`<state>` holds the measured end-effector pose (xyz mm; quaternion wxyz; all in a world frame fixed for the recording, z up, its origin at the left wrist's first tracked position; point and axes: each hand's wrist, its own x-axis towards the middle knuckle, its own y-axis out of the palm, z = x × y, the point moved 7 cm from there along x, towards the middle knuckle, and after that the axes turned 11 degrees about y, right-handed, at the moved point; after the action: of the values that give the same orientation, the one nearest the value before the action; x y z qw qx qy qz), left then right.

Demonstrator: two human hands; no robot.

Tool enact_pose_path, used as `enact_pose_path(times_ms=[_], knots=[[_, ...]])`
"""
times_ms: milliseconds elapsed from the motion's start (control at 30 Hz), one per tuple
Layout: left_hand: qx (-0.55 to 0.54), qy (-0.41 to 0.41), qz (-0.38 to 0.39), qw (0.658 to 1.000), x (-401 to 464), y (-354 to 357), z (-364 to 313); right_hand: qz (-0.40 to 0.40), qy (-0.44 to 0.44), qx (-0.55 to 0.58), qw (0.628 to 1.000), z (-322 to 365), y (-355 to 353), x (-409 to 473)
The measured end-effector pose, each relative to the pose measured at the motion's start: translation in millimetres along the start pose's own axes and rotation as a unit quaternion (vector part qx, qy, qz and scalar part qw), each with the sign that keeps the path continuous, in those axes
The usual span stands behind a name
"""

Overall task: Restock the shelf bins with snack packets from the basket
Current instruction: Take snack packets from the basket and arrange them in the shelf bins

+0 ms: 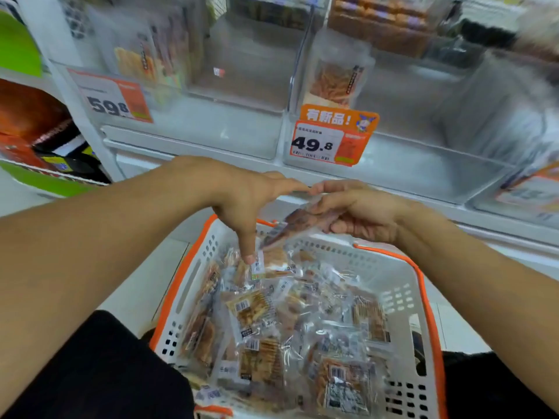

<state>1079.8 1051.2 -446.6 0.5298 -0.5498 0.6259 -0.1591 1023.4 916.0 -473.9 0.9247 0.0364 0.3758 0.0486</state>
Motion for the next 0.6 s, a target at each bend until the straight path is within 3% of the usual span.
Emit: enact_pose_path(times_ms=[67, 100, 200, 300, 400, 533, 600], knots=[[-0.025, 0.065, -0.073, 0.995, -6.3, -10.7, -3.0, 0.053, -0.010, 0.184, 0.981, 28.2, 8.1, -11.1], [-0.074, 0.088, -0.128, 0.985, -11.6, -19.9, -4.0, 0.074, -0.009, 0.220, 0.973, 37.9, 13.8, -14.7], [-0.341, 0.072, -0.274, 0.896, -31.5, -46.0, 6.9, 0.112, -0.018, 0.268, 0.957, 52.9, 22.1, -13.3], [-0.445, 0.040, -0.356, 0.821, -50.6, -62.3, 25.3, 0.064, -0.013, 0.196, 0.978, 56.3, 27.0, -9.2], [-0.496, 0.016, -0.353, 0.793, -61.7, -61.7, 40.5, 0.025, -0.045, 0.082, 0.995, 63.4, 35.9, -11.4], [-0.599, 0.051, -0.307, 0.737, -61.7, -50.4, 37.6, 0.033, -0.165, 0.094, 0.981, 74.6, 58.1, -12.3], [-0.605, 0.053, -0.310, 0.731, -62.4, -51.2, 36.7, 0.034, -0.212, 0.121, 0.969, 82.4, 64.2, -12.6]])
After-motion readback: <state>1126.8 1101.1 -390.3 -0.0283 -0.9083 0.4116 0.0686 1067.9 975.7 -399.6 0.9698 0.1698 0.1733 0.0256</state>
